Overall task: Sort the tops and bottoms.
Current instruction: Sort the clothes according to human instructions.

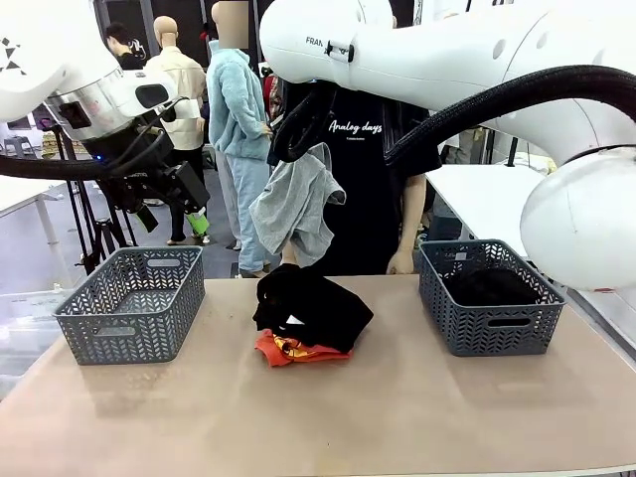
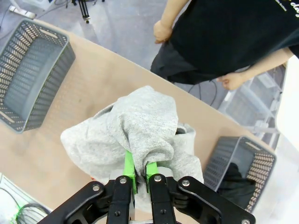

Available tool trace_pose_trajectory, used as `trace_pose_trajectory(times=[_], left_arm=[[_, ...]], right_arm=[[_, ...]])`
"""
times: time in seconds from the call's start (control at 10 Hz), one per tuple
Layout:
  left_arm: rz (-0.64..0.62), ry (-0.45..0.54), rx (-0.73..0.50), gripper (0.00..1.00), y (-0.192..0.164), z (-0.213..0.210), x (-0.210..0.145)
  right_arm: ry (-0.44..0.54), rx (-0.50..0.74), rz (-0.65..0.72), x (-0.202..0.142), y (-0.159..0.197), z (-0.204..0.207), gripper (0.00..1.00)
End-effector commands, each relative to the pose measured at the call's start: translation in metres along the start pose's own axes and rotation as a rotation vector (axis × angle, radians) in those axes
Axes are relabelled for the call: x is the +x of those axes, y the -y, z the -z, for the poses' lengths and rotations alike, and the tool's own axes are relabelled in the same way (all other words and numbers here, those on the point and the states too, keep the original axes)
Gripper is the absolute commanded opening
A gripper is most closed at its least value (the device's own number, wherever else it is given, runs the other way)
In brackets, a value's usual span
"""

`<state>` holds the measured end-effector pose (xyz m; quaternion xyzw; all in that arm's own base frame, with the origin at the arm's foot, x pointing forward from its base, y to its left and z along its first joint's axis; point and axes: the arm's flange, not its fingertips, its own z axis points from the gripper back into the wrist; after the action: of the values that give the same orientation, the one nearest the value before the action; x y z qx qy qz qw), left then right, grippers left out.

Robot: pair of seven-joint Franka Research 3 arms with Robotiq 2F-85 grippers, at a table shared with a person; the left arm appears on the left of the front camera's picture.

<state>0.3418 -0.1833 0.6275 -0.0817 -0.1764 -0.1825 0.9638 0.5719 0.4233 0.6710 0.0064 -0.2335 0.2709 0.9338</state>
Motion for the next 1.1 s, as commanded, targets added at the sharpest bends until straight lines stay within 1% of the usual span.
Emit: trace_pose_trajectory(times=[0.0,1.0], left_arm=[[-0.002,-0.002,-0.006,1.0,-0.0025,0.0002,-0.0018],[-0.002,-0.002,-0.006,1.0,-0.0025,0.0002,-0.0018]], right_arm=[[0.019,0.007,-0.005,0.0016,-0.0008,-0.0008,0.0],[0.019,0.007,-0.005,0.0016,-0.0008,-0.0008,0.0]])
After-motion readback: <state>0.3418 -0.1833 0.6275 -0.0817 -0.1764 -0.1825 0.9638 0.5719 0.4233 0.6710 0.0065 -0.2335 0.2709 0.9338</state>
